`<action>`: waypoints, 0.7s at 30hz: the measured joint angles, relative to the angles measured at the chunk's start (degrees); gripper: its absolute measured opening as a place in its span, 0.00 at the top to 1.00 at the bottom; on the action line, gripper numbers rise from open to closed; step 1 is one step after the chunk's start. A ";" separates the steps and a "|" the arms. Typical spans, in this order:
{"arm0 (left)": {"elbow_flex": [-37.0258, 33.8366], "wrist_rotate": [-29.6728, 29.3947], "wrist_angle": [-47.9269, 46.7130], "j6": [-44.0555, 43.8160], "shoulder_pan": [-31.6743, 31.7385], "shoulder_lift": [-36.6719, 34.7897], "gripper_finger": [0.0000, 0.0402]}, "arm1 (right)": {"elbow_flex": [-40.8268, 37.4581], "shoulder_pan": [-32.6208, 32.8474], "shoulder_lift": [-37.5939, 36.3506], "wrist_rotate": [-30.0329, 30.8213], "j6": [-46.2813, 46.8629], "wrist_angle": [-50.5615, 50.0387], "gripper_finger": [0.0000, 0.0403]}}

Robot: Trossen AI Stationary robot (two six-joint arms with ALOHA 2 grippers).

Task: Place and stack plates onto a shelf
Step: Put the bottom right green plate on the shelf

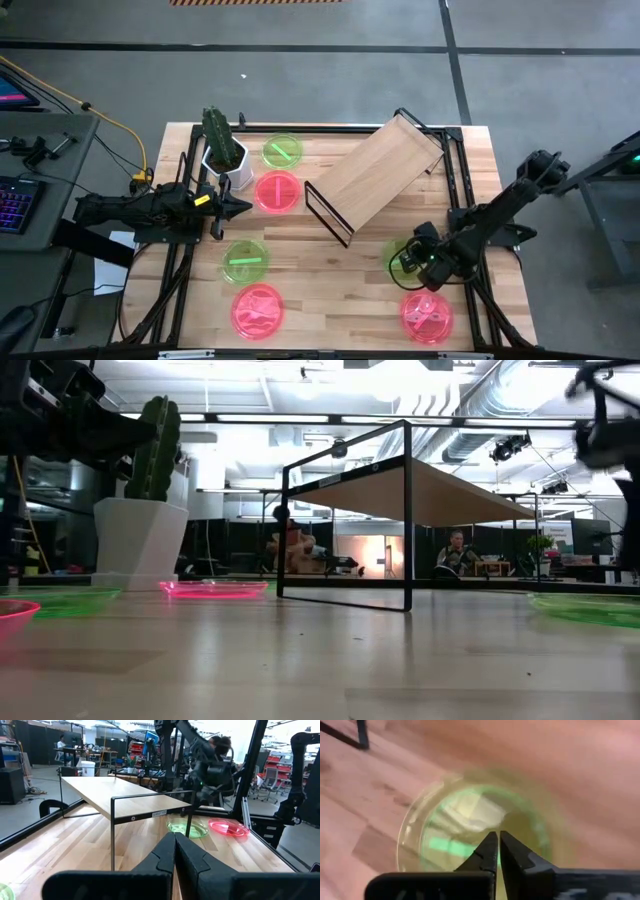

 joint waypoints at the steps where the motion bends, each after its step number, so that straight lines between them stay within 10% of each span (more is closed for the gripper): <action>1: 0.01 0.00 0.00 -0.02 0.02 0.02 1.00 | 1.35 0.00 0.02 0.21 -0.63 -3.16 1.00; 12: 0.02 0.00 -0.04 -0.02 0.02 0.02 1.00 | 1.72 0.26 0.09 -1.51 1.95 -8.63 0.98; 21: 0.02 0.00 -0.04 -0.02 0.02 0.02 1.00 | -5.44 4.06 0.09 -4.99 14.08 -6.87 0.72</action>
